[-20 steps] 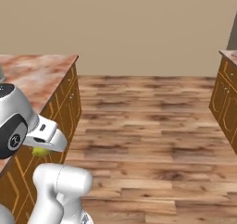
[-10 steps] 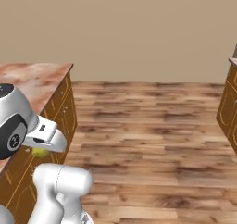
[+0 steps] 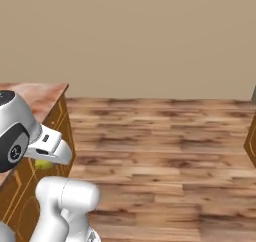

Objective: Retrieve a lemon from the fridge and place it on the cutting board with the fish.

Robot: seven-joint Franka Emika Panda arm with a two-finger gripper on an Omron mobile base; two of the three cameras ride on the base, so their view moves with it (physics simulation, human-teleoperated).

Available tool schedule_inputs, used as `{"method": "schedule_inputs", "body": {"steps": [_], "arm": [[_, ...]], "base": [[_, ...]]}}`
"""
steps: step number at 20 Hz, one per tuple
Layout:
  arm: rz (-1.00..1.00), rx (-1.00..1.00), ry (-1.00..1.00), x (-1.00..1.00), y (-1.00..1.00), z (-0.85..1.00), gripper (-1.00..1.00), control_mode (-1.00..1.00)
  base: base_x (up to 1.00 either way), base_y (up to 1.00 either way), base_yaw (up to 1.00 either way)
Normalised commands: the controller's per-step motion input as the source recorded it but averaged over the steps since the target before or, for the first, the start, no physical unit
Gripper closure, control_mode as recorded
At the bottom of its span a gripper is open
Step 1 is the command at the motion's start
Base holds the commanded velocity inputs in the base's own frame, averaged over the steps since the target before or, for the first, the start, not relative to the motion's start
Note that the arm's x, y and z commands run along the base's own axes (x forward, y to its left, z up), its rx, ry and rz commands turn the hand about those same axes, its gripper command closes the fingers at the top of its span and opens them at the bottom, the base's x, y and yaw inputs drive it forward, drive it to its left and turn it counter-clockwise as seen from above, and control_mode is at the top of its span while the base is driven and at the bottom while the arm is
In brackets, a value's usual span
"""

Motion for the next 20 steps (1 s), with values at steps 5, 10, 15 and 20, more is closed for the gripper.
{"method": "schedule_inputs", "body": {"steps": [5, 10, 15, 20], "arm": [[0.0, 0.0, 0.0, 0.0, 0.0, 0.0, 1.0, 1.0], [0.0, 0.0, 0.0, 0.0, 0.0, 0.0, 1.0, 1.0], [0.0, 0.0, 0.0, 0.0, 0.0, 0.0, 1.0, 1.0], [0.0, 0.0, 0.0, 0.0, 0.0, 0.0, 1.0, 1.0]], "base": [[1.0, -0.3, -0.19], [0.99, -0.34, -0.44], [0.96, -0.21, -0.52], [0.99, 0.08, -0.5]]}}
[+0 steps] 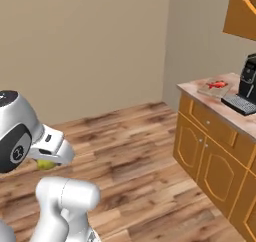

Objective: Retrieve a lemon from the fridge and place it on the cutting board with the fish.

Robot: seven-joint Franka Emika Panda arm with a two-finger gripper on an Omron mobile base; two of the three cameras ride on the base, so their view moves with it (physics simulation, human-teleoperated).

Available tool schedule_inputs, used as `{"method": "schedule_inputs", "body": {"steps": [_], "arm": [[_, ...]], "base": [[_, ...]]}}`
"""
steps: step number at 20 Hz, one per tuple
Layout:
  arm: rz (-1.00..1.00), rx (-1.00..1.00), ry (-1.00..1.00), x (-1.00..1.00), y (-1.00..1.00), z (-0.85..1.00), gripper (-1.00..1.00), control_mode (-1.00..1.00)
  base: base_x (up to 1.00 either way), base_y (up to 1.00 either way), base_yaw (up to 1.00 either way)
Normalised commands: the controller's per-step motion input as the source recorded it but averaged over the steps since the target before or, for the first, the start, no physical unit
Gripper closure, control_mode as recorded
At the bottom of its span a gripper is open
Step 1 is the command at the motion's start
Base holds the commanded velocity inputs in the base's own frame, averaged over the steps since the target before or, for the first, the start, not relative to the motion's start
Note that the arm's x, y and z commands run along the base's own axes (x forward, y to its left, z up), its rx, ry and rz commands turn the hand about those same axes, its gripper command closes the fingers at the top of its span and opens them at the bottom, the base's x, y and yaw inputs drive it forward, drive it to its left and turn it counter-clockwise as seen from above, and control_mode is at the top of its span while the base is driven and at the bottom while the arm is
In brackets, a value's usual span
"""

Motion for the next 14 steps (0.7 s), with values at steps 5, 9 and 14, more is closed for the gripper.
{"method": "schedule_inputs", "body": {"steps": [5, 9, 14], "arm": [[0.0, 0.0, 0.0, 0.0, 0.0, 0.0, 1.0, 1.0], [0.0, 0.0, 0.0, 0.0, 0.0, 0.0, 1.0, 1.0], [0.0, 0.0, 0.0, 0.0, 0.0, 0.0, 1.0, 1.0]], "base": [[1.0, 0.53, -0.46], [1.0, 0.75, -0.51], [1.0, 0.75, -0.55]]}}
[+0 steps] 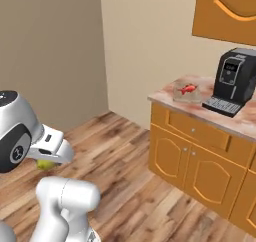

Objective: Retrieve a lemon from the fridge and place it on the cutting board with the fish.

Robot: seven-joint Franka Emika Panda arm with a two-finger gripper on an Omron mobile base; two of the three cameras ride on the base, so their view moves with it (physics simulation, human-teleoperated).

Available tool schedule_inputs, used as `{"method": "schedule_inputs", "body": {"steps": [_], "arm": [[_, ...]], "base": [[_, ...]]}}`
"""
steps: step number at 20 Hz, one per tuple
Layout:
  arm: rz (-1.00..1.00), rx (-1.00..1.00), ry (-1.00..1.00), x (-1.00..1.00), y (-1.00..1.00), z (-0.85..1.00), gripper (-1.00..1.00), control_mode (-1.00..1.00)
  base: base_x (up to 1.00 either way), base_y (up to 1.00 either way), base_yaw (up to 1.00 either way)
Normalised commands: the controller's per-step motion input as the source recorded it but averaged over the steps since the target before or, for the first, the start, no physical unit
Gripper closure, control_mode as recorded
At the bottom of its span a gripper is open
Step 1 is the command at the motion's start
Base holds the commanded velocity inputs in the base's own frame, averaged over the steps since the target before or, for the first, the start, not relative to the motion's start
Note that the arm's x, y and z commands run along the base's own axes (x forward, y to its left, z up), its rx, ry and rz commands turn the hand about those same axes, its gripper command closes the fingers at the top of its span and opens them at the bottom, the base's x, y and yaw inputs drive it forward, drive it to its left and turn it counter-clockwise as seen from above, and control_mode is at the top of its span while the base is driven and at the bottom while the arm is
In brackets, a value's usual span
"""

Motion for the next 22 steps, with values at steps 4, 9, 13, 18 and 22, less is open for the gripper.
{"method": "schedule_inputs", "body": {"steps": [4, 9, 13, 18, 22], "arm": [[0.0, 0.0, 0.0, 0.0, 0.0, 0.0, 1.0, 1.0], [0.0, 0.0, 0.0, 0.0, 0.0, 0.0, 1.0, 1.0], [0.0, 0.0, 0.0, 0.0, 0.0, 0.0, 1.0, 1.0], [0.0, 0.0, 0.0, 0.0, 0.0, 0.0, 1.0, 1.0], [0.0, 0.0, 0.0, 0.0, 0.0, 0.0, 1.0, 1.0]], "base": [[1.0, 0.76, -0.57], [1.0, 0.77, -0.58], [0.98, 0.71, -0.62], [0.65, 0.37, -0.67], [0.58, 0.01, -0.62]]}}
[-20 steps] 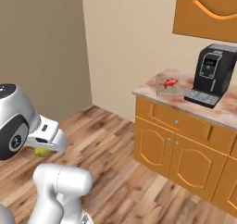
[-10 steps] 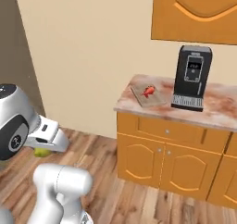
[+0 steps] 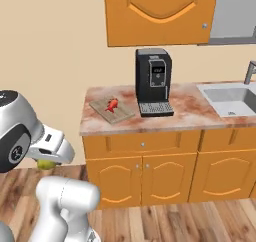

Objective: Retrieve a lemon from the fridge and place it on the cutting board with the fish.

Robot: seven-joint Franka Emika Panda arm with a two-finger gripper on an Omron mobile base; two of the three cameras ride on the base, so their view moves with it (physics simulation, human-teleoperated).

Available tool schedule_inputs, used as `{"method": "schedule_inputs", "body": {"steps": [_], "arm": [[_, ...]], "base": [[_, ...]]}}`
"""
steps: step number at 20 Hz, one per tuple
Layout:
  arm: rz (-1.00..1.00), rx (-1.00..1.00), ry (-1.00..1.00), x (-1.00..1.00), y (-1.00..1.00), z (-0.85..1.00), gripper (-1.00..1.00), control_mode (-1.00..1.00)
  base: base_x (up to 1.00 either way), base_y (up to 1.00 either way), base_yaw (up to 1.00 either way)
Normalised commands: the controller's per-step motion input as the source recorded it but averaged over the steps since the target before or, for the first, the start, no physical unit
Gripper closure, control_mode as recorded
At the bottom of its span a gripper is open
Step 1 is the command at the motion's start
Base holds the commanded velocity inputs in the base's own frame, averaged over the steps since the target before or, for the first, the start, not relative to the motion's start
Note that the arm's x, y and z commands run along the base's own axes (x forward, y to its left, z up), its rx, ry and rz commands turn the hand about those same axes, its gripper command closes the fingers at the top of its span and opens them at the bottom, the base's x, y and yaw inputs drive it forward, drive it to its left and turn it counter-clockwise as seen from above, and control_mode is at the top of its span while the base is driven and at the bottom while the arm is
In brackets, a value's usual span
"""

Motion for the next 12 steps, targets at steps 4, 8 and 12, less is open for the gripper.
{"method": "schedule_inputs", "body": {"steps": [4, 8, 12], "arm": [[0.0, 0.0, 0.0, 0.0, 0.0, 0.0, 1.0, 1.0], [0.0, 0.0, 0.0, 0.0, 0.0, 0.0, 1.0, 1.0], [0.0, 0.0, 0.0, 0.0, 0.0, 0.0, 1.0, 1.0]], "base": [[0.43, 0.0, -0.54], [0.26, 0.49, -0.29], [0.24, 0.61, -0.19]]}}
